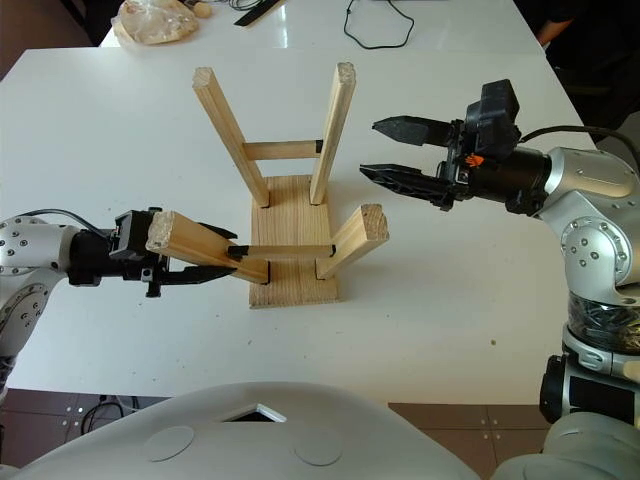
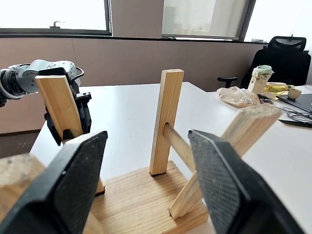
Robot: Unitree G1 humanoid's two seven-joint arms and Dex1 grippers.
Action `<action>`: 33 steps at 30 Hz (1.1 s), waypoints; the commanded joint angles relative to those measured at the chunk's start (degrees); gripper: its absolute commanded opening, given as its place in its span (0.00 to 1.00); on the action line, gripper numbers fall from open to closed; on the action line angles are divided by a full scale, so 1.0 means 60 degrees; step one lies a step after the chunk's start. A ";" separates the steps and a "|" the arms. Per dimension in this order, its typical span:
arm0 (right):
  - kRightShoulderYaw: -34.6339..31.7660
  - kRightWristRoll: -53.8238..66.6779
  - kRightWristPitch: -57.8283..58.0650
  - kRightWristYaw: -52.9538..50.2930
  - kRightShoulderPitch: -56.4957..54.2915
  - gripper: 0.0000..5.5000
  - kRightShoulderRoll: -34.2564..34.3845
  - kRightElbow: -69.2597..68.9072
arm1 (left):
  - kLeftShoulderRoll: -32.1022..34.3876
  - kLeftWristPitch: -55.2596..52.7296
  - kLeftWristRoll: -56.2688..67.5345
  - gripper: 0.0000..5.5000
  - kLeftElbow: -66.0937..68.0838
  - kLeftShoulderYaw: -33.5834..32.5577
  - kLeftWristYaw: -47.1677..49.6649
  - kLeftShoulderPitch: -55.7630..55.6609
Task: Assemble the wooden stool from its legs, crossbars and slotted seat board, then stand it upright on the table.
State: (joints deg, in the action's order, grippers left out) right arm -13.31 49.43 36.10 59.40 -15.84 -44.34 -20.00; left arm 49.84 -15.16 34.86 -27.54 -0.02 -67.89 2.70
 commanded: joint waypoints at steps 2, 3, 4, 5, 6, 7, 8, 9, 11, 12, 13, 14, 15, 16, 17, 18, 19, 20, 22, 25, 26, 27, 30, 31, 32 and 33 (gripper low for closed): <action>-0.0594 0.1029 0.0407 -0.1862 -0.1380 0.56 0.0709 -0.0253 | -0.0467 -0.1756 0.0837 0.37 -0.0408 0.0404 0.1057 -0.0542; -0.0603 0.1196 0.0470 -0.2252 -0.1534 0.56 0.0824 -0.0484 | -0.0647 -0.2076 0.1083 0.37 -0.0542 0.0438 0.1374 -0.0779; -0.0587 0.1405 0.0564 -0.2603 -0.1640 0.56 0.0911 -0.0781 | -0.0777 -0.2309 0.1202 0.37 -0.0645 0.0490 0.1622 -0.0952; -0.0554 0.1614 0.0653 -0.2902 -0.1694 0.56 0.0972 -0.1086 | -0.0839 -0.2454 0.1220 0.37 -0.0726 0.0538 0.1763 -0.1036; -0.0499 0.1831 0.0734 -0.3187 -0.1726 0.56 0.1034 -0.1427 | -0.0861 -0.2512 0.1118 0.37 -0.0782 0.0626 0.1826 -0.1068; -0.0427 0.2079 0.0814 -0.3457 -0.1731 0.56 0.1104 -0.1759 | -0.0864 -0.2529 0.0961 0.37 -0.0789 0.0722 0.1852 -0.1045; -0.0310 0.2339 0.0887 -0.3747 -0.1692 0.56 0.1207 -0.2104 | -0.0864 -0.2508 0.0744 0.37 -0.0738 0.0850 0.1875 -0.0991; -0.0180 0.2520 0.0944 -0.3998 -0.1616 0.56 0.1296 -0.2391 | -0.0855 -0.2444 0.0511 0.37 -0.0675 0.0975 0.1896 -0.0935; 0.0188 0.2522 0.0971 -0.4366 -0.1337 0.56 0.1465 -0.2841 | -0.0852 -0.2306 0.0147 0.37 -0.0576 0.1162 0.1944 -0.0833; 0.0405 0.2476 0.1010 -0.4538 -0.1120 0.56 0.1535 -0.3045 | -0.0847 -0.2196 -0.0061 0.37 -0.0564 0.1291 0.1945 -0.0780; 0.0661 0.2282 0.1007 -0.4622 -0.0828 0.56 0.1544 -0.3292 | -0.0839 -0.2053 -0.0327 0.37 -0.0557 0.1470 0.1930 -0.0714; 0.0895 0.2105 0.0996 -0.4674 -0.0575 0.56 0.1538 -0.3495 | -0.0822 -0.1851 -0.0640 0.37 -0.0542 0.1661 0.1914 -0.0631; 0.1107 0.1996 0.0987 -0.4727 -0.0295 0.56 0.1528 -0.3694 | -0.0833 -0.1667 -0.0946 0.37 -0.0530 0.1877 0.1921 -0.0541; 0.1337 0.1786 0.0969 -0.4743 -0.0034 0.56 0.1472 -0.3878 | -0.0865 -0.1578 -0.1099 0.37 -0.0525 0.2024 0.1940 -0.0475; 0.1554 0.1559 0.0932 -0.4739 0.0180 0.56 0.1433 -0.4019 | -0.0928 -0.1595 -0.1114 0.37 -0.0573 0.2106 0.2012 -0.0436; 0.1691 0.1424 0.0914 -0.4748 0.0324 0.56 0.1400 -0.4102 | -0.0988 -0.1649 -0.1059 0.37 -0.0626 0.2144 0.2090 -0.0429; 0.1773 0.1321 0.0936 -0.4791 0.0423 0.56 0.1357 -0.4154 | -0.1052 -0.1722 -0.0953 0.37 -0.0679 0.2142 0.2158 -0.0460; 0.1823 0.1207 0.0952 -0.4863 0.0507 0.56 0.1317 -0.4198 | -0.1110 -0.1816 -0.0821 0.37 -0.0710 0.2110 0.2228 -0.0528; 0.1896 0.1041 0.0957 -0.4998 0.0683 0.56 0.1291 -0.4273 | -0.1170 -0.1917 -0.0693 0.37 -0.0677 0.2061 0.2293 -0.0670; 0.2051 0.0636 0.0845 -0.5139 0.0994 0.56 0.1287 -0.4356 | -0.1202 -0.2083 -0.0548 0.37 -0.0686 0.1944 0.2388 -0.0828; 0.2164 0.0342 0.0775 -0.5188 0.1105 0.56 0.1290 -0.4330 | -0.1222 -0.2150 -0.0477 0.37 -0.0696 0.1901 0.2415 -0.0866; 0.2304 0.0011 0.0674 -0.5193 0.1231 0.56 0.1284 -0.4299 | -0.1234 -0.2190 -0.0437 0.37 -0.0701 0.1878 0.2426 -0.0891; 0.2851 -0.0982 0.0427 -0.5194 0.1610 0.56 0.1251 -0.4203 | -0.1207 -0.2216 -0.0465 0.37 -0.0683 0.1887 0.2412 -0.0944; 0.3006 -0.1216 0.0377 -0.5201 0.1750 0.56 0.1283 -0.4173 | -0.1197 -0.2226 -0.0480 0.37 -0.0678 0.1888 0.2411 -0.0950; 0.3269 -0.1622 0.0261 -0.5209 0.1970 0.56 0.1277 -0.4083 | -0.1196 -0.2252 -0.0477 0.37 -0.0677 0.1886 0.2417 -0.0970; 0.3527 -0.2009 0.0127 -0.5203 0.2202 0.56 0.1270 -0.3959 | -0.1202 -0.2287 -0.0449 0.37 -0.0686 0.1874 0.2425 -0.0993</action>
State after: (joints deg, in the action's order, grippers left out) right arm 5.18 41.63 38.04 28.45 -5.18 -36.30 -45.27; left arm 42.17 -25.45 32.12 -33.15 10.08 -53.14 -4.07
